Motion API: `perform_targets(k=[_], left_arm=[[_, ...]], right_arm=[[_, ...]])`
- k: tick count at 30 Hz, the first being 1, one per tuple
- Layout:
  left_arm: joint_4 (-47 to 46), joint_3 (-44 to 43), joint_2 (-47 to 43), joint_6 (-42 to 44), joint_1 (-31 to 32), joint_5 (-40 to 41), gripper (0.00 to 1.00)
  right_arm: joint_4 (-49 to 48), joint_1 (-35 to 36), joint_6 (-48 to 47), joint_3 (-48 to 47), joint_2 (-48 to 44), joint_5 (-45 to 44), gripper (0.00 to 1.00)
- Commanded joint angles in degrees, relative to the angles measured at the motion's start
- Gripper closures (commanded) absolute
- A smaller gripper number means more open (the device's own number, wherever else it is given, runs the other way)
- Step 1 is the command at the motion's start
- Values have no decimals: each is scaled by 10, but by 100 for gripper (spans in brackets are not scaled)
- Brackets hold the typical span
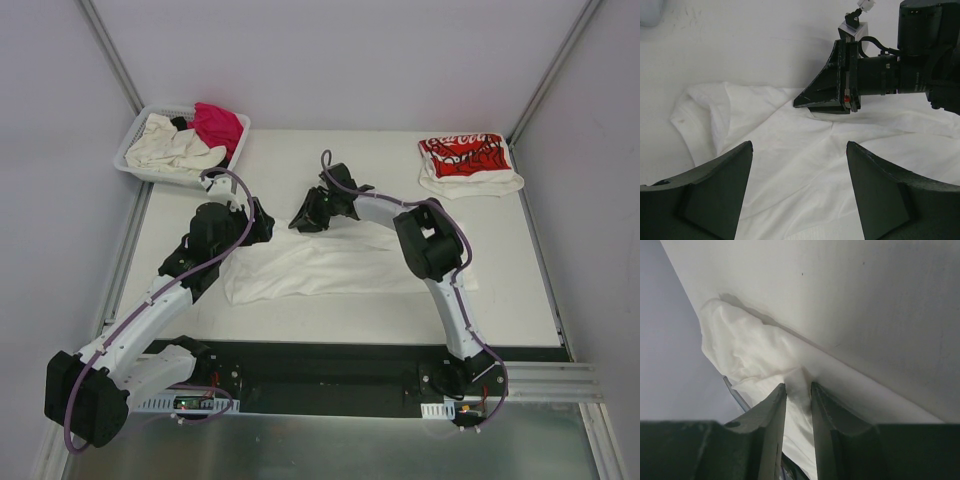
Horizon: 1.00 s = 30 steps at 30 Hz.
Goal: Fold and stack the t-shirts
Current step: Fold the other side of the tshirt into a rectangle
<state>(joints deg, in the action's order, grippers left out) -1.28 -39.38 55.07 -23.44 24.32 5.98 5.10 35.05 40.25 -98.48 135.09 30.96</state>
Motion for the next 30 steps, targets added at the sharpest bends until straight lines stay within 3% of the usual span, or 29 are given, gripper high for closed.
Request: perform_targets(k=[1, 12, 23, 30], left_arm=[[-21, 5, -1, 1, -3, -9, 25], [-21, 8, 1, -2, -6, -6, 25], [-21, 14, -2, -9, -8, -3, 25], [-21, 14, -1, -9, -8, -5, 25]], right_arm=[[-6, 5, 10, -25, 7, 16, 71], [-1, 5, 14, -24, 10, 16, 72], [3, 6, 12, -19, 2, 16, 96], [14, 5, 5, -29, -9, 17, 99]])
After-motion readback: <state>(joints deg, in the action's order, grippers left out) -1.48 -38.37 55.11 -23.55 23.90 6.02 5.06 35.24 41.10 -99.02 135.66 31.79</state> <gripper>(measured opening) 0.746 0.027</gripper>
